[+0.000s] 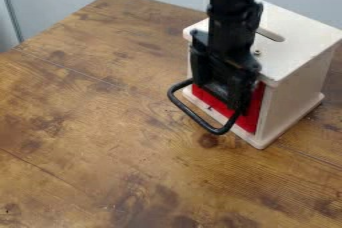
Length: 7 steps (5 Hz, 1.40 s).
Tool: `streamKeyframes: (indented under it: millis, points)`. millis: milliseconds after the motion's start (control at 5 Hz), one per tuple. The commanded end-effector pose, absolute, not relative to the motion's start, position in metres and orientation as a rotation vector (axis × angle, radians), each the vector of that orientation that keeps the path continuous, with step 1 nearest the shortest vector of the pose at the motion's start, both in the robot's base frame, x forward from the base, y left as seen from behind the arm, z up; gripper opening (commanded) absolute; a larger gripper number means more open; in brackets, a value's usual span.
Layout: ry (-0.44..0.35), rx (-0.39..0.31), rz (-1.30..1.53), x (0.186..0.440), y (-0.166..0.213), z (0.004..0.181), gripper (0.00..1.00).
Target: Close the drawer
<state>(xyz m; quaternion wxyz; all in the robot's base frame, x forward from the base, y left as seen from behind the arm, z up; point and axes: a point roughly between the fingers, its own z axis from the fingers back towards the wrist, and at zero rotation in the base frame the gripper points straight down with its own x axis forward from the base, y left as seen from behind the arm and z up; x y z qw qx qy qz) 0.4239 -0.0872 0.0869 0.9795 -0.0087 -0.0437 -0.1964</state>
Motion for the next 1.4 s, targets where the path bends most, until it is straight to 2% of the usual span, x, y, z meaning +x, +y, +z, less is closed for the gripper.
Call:
streamKeyframes:
  millis: [0, 400, 1200]
  points:
    - [-0.191, -0.017, -0.368, 0.444, -0.078, 0.100, 1.00]
    - [-0.209, -0.012, -0.366, 0.447, -0.083, 0.083, 1.00]
    - [-0.157, -0.023, -0.438, 0.453, -0.098, 0.054, 1.00]
